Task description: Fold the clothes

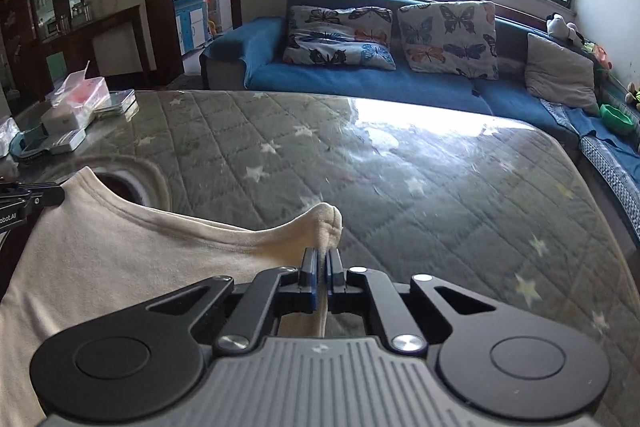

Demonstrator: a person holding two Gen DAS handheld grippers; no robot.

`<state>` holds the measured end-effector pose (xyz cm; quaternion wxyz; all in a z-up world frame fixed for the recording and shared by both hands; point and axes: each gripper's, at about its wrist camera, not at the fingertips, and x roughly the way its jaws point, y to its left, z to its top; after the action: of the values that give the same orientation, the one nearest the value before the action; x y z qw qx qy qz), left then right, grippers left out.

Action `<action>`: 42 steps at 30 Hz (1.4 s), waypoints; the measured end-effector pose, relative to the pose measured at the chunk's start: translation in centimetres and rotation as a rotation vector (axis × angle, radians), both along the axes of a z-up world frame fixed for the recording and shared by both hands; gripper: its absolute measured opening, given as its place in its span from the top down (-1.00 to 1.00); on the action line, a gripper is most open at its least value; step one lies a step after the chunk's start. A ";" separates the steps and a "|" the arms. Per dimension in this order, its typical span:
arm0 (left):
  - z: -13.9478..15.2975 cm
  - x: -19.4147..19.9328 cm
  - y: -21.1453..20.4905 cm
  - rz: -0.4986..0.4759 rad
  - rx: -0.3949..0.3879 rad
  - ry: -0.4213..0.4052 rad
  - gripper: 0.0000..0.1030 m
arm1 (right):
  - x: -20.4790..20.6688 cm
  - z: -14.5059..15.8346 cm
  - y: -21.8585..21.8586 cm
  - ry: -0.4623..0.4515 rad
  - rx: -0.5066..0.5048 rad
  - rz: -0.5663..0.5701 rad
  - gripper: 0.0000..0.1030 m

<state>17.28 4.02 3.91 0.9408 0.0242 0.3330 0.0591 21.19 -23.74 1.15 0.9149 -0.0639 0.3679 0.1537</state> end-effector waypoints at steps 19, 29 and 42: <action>0.9 -5.3 -4.3 -0.162 -0.076 0.032 0.86 | -10.3 1.7 0.7 0.036 -0.037 0.266 0.76; 0.4 -13.9 -8.2 -0.408 -0.103 0.020 0.86 | -18.8 0.7 2.5 0.100 -0.053 0.477 0.70; -1.0 -17.2 -10.1 -0.537 -0.087 0.019 0.85 | -21.7 0.2 2.4 0.107 -0.090 0.512 0.56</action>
<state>0.13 -6.10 2.95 0.9198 0.0717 0.3256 -0.2071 -0.50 -21.39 1.38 0.8217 -0.1874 0.3938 0.3669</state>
